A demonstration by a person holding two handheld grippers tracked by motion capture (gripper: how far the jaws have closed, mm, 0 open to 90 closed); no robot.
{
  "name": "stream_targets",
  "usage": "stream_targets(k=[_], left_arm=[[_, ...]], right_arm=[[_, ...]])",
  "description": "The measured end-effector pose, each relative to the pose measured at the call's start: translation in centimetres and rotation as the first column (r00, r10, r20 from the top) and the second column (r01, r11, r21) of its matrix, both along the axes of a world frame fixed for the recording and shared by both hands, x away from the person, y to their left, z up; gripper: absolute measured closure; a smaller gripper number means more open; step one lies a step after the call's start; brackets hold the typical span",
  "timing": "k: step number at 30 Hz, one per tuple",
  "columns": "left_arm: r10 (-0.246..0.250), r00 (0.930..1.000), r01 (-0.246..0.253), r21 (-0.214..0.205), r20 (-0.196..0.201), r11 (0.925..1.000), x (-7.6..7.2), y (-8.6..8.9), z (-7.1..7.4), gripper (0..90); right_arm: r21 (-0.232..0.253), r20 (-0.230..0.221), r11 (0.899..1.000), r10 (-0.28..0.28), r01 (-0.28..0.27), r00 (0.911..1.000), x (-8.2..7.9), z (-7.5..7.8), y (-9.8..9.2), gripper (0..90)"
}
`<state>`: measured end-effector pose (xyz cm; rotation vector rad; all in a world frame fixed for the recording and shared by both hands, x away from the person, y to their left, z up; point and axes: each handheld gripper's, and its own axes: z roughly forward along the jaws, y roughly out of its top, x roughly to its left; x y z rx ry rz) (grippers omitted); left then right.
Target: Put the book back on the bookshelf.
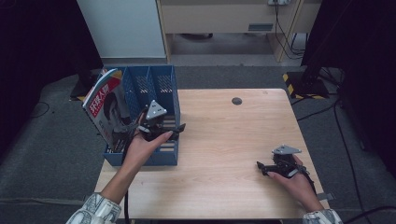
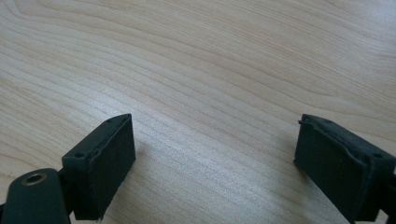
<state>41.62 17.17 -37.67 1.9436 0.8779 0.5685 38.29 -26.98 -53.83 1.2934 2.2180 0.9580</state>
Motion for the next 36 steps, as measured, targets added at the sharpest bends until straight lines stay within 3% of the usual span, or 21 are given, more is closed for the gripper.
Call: stream_targets(k=[3,16,24,36], left_arm=[[-0.024,0.9995,0.023,-0.015,-0.019,0.9996,-0.3,-1.1,-0.7,5.5],[-0.116,0.9919,0.118,0.022,-0.051,0.9928,-1.8,-6.4,-3.0,5.5],[-0.145,0.9870,0.147,0.022,-0.068,0.9889,-2.5,-8.5,-4.1,5.6],[-0.183,0.9796,0.189,0.063,-0.082,0.9800,-3.5,-11.1,-5.7,5.6]], right_arm=[[0.003,-0.005,1.000,-0.001,0.001,1.0000,0.0,0.0,0.0,12.5],[0.001,-0.006,1.000,0.005,-0.005,1.0000,-0.1,0.0,0.1,12.5],[0.001,-0.004,1.000,0.005,-0.005,1.0000,-0.1,0.0,0.1,12.5],[0.001,-0.004,1.000,0.005,-0.005,1.0000,-0.1,0.0,0.2,12.4]])
